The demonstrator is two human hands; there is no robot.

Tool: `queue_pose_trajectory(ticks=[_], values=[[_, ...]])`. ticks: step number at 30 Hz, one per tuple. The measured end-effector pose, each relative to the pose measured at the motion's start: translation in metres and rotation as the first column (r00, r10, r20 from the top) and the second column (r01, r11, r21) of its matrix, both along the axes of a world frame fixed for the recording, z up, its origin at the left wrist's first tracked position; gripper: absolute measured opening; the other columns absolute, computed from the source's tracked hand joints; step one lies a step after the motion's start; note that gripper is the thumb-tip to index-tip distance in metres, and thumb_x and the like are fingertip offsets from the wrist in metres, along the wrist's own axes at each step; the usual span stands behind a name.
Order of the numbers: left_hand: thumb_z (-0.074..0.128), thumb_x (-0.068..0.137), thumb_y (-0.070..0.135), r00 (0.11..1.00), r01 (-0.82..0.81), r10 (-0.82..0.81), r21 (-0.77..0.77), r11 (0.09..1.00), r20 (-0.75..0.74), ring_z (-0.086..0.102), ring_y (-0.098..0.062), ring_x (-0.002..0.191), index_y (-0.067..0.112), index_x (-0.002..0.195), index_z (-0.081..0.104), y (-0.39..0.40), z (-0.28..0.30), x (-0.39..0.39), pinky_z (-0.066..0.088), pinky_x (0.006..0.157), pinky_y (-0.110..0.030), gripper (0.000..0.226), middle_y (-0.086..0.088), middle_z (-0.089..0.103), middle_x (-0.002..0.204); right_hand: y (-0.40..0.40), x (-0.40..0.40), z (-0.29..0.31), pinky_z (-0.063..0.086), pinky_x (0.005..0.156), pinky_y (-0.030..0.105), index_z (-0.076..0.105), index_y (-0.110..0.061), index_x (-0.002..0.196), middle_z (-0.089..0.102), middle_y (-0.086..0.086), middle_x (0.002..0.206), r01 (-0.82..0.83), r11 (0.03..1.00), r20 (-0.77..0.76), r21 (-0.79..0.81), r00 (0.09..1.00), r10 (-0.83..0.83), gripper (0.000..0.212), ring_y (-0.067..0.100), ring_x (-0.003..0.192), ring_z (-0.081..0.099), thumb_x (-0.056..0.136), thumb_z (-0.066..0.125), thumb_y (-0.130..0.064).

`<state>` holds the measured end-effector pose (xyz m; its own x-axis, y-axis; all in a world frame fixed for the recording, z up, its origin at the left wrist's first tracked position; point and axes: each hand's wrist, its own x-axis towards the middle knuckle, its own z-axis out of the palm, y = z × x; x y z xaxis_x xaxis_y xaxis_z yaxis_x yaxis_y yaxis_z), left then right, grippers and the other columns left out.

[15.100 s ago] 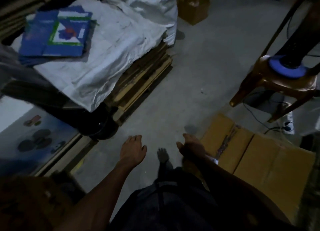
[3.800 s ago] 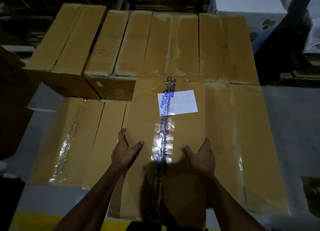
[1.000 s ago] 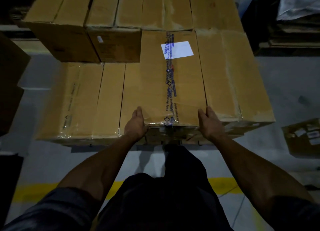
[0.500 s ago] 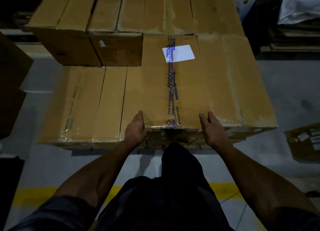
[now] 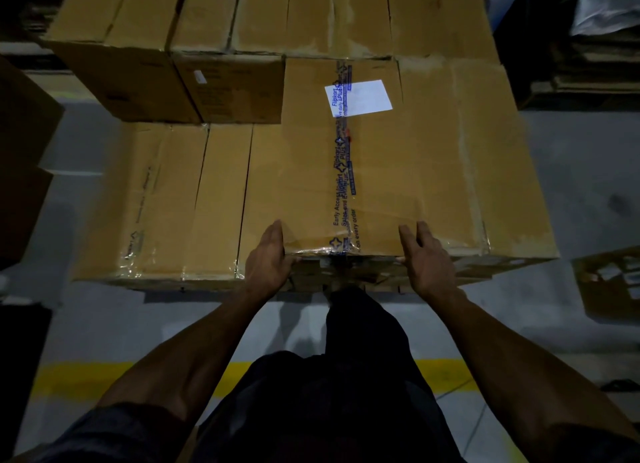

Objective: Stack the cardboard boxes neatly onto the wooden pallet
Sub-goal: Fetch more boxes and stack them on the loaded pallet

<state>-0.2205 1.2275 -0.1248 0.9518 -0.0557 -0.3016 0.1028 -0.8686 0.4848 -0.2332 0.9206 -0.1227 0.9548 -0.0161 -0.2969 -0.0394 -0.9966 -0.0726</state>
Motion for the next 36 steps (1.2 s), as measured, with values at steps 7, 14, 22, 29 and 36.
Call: queue_pose_trajectory(ticks=[7, 14, 22, 29, 36], values=[[0.069, 0.089, 0.029, 1.0, 0.006, -0.006, 0.013, 1.0, -0.002, 0.043, -0.036, 0.131, 0.001, 0.148, 0.026, 0.0, -0.004, 0.0, 0.045, 0.094, -0.044, 0.078, -0.016, 0.035, 0.152, 0.002, 0.0, 0.002, 0.044, 0.101, 0.047, 0.014, -0.021, 0.158, 0.013, 0.022, 0.162, -0.023, 0.999, -0.018, -0.034, 1.0, 0.023, 0.075, 0.039, 0.131, 0.042, 0.098, 0.059, -0.017], [0.068, 0.09, 0.03, 0.998, 0.03, -0.024, 0.112, 0.993, -0.056, 0.052, -0.036, 0.122, 0.004, 0.151, 0.017, -0.006, -0.003, -0.001, 0.05, 0.089, -0.045, 0.083, -0.014, 0.028, 0.155, 0.011, -0.002, 0.003, 0.033, 0.111, 0.048, 0.014, -0.016, 0.158, 0.009, 0.024, 0.163, -0.018, 0.999, -0.044, -0.036, 0.999, 0.016, 0.069, 0.042, 0.142, 0.027, 0.102, 0.052, -0.029], [0.05, 0.1, 0.035, 0.971, 0.238, -0.224, 0.427, 0.873, -0.082, -0.003, -0.034, 0.151, -0.002, 0.153, -0.007, -0.011, 0.004, -0.001, 0.009, 0.121, -0.038, 0.086, -0.02, -0.012, 0.162, 0.011, -0.003, -0.002, 0.019, 0.12, 0.05, -0.005, -0.014, 0.158, -0.009, 0.025, 0.163, -0.036, 0.997, -0.122, -0.062, 0.992, 0.028, 0.076, 0.041, 0.151, 0.005, 0.103, 0.046, -0.022], [0.048, 0.099, 0.031, 0.939, 0.344, -0.269, 0.516, 0.785, -0.216, -0.013, -0.035, 0.149, -0.001, 0.151, -0.016, -0.021, 0.008, 0.002, -0.001, 0.121, -0.043, 0.089, -0.021, -0.018, 0.16, 0.013, 0.002, 0.013, 0.014, 0.121, 0.05, -0.008, -0.012, 0.158, -0.015, 0.027, 0.161, -0.027, 1.0, -0.219, -0.005, 0.975, 0.025, 0.077, 0.042, 0.151, -0.003, 0.102, 0.043, -0.021], [0.047, 0.098, 0.035, 0.919, 0.384, -0.271, 0.493, 0.781, -0.287, -0.002, -0.034, 0.151, -0.001, 0.154, -0.004, -0.029, 0.042, 0.014, 0.007, 0.122, -0.043, 0.084, -0.02, -0.004, 0.163, 0.013, 0.014, 0.044, 0.035, 0.109, 0.048, 0.03, -0.006, 0.143, 0.025, 0.024, 0.152, 0.05, 0.994, -0.28, 0.093, 0.96, -0.022, 0.053, 0.039, 0.134, 0.036, 0.096, 0.044, -0.026]])
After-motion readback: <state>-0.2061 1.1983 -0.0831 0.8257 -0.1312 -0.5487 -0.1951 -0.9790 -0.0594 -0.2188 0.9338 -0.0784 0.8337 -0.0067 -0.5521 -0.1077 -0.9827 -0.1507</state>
